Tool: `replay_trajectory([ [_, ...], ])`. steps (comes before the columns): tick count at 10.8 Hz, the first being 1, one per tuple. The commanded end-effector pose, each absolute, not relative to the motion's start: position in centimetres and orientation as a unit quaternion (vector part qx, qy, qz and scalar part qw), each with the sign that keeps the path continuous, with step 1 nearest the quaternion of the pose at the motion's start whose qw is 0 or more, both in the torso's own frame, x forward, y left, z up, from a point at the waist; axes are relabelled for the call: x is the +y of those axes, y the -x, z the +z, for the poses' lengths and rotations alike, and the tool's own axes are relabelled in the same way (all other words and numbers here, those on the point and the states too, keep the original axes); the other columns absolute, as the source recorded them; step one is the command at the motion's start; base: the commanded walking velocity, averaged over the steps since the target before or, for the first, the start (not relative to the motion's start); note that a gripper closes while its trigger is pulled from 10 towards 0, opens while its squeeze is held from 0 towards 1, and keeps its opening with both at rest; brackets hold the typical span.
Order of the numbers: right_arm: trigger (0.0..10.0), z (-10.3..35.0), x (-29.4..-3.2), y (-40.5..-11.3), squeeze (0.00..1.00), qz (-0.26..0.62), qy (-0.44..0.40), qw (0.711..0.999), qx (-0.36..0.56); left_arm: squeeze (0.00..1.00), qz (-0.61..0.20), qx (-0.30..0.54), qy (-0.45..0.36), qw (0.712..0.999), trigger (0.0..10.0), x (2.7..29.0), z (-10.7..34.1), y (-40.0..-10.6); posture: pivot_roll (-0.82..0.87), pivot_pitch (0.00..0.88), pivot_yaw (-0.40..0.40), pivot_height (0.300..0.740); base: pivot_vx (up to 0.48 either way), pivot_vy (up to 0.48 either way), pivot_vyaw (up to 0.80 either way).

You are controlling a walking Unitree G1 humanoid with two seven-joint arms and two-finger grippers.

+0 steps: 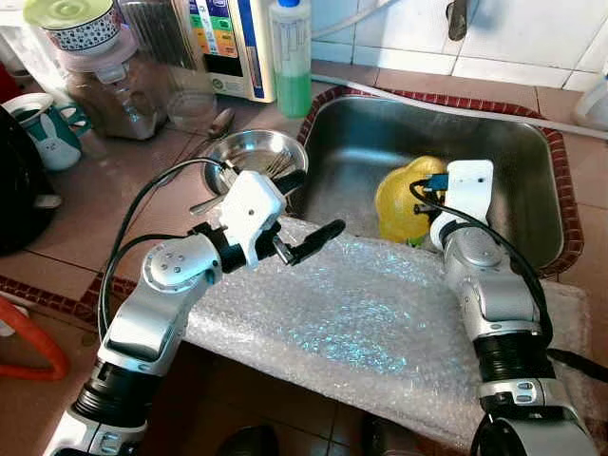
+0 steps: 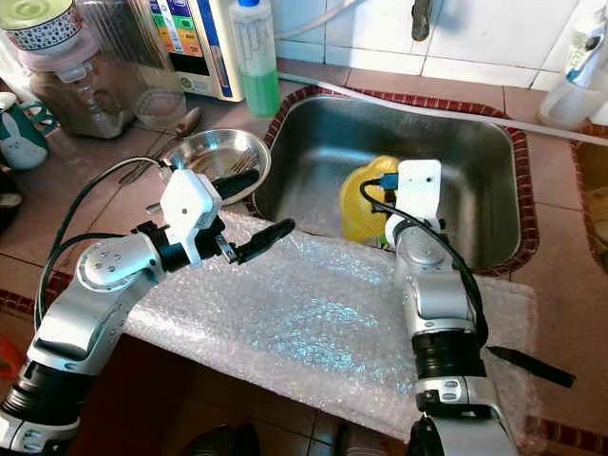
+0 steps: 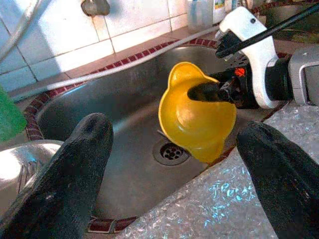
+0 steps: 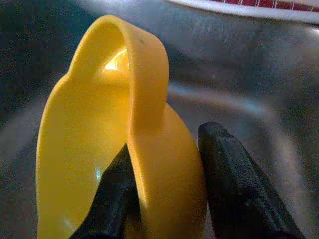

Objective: Kitchen organization

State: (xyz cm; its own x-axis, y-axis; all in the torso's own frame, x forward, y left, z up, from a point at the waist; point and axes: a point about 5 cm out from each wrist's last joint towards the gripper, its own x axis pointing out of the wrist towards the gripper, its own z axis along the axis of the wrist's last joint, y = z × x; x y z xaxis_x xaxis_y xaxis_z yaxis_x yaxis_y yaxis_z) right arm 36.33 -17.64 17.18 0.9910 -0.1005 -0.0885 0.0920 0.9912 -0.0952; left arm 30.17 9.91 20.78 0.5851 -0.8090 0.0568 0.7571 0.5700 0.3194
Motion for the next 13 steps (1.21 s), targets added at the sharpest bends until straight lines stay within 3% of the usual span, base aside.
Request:
replay_trajectory([
  [1,10.0,16.8,-17.6,-36.1,1.00,-0.052,0.042,0.996,0.057,1.00,-0.454,-0.099,-0.146,0.873,10.0,9.8,20.9,-29.7,-0.07,0.218,0.100,0.740,0.000,0.000,0.00],
  [13,10.0,16.3,-18.3,-37.0,1.00,-0.037,0.027,0.990,0.136,1.00,-0.440,-0.101,-0.168,0.877,10.0,10.1,21.0,-30.3,-0.07,0.205,0.098,0.740,0.000,0.000,0.00],
])
